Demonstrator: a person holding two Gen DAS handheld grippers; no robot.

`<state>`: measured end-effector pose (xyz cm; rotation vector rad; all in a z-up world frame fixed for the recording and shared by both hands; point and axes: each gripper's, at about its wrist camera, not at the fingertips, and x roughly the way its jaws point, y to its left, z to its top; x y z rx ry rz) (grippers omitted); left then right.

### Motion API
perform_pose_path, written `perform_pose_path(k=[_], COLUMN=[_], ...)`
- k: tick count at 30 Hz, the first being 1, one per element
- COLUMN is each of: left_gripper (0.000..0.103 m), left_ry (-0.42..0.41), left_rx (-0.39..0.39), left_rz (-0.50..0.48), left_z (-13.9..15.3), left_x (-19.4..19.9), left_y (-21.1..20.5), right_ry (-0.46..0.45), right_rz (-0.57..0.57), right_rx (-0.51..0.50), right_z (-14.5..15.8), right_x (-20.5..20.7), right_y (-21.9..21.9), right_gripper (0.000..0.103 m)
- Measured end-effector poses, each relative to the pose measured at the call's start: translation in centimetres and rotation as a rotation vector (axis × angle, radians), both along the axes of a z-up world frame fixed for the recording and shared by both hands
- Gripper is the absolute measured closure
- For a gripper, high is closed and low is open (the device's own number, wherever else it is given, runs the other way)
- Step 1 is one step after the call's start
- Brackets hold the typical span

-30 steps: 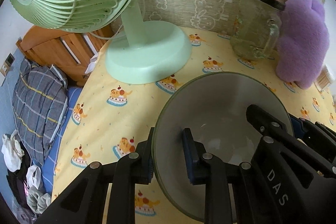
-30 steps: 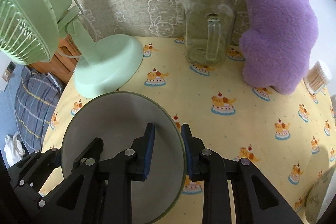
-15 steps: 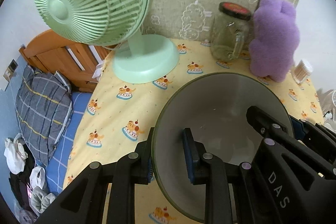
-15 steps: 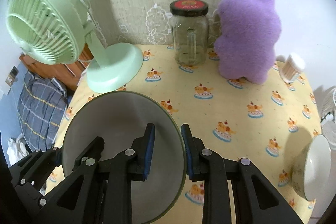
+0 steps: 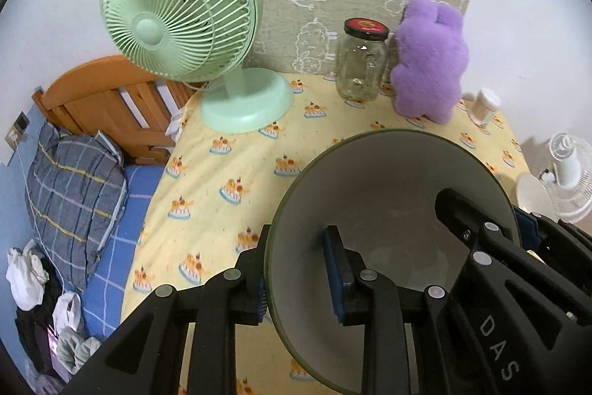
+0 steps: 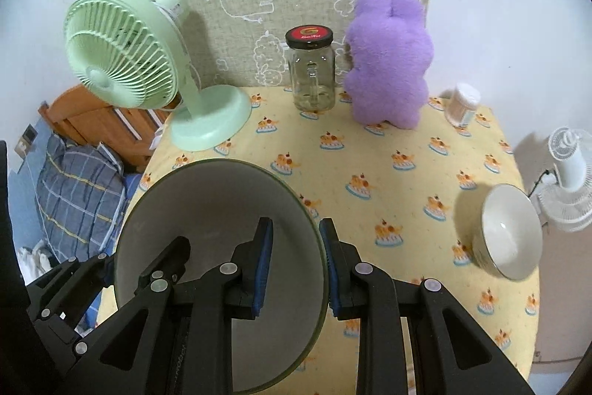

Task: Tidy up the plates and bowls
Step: 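Lift the floral bowl with both grippers and carry it toward the plates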

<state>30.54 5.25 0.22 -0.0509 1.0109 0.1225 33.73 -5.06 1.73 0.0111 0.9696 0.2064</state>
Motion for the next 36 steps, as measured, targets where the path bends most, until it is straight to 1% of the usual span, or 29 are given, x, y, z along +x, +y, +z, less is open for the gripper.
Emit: perform_pose_path(k=[12, 17, 23, 27, 36], left_gripper=[0.078, 0.078, 0.077, 0.077, 0.077], left_ry=[-0.025, -0.026, -0.012, 0.006, 0.052], left_rx=[-0.014, -0.007, -0.019, -0.029, -0.04], left_rz=[-0.056, -0.09, -0.129, -0.147, -0.151], left_z=[1.3, 1.0, -0.1, -1.4, -3.6], left_x=[-7.6, -10.4, -13.3, -14.5, -16.3], left_y=[0.1, 0.3, 0.0, -0.4, -0.8], right_ry=[-0.026, -0.026, -0.021, -0.005, 0.038], right_rz=[-0.054, -0.077, -0.105, -0.126, -0.133], right_rx=[-0.009, -0.012, -0.023, -0.034, -0.045], right_z=[1.4, 1.3, 0.4, -0.9, -3.2], right_x=[-8.6, -12.0, -15.5, -17.3, -19.0], right_y=[-0.1, 0.2, 0.0, -0.4, -0.8], right_gripper=[0.074, 0.074, 0.074, 0.074, 0.074])
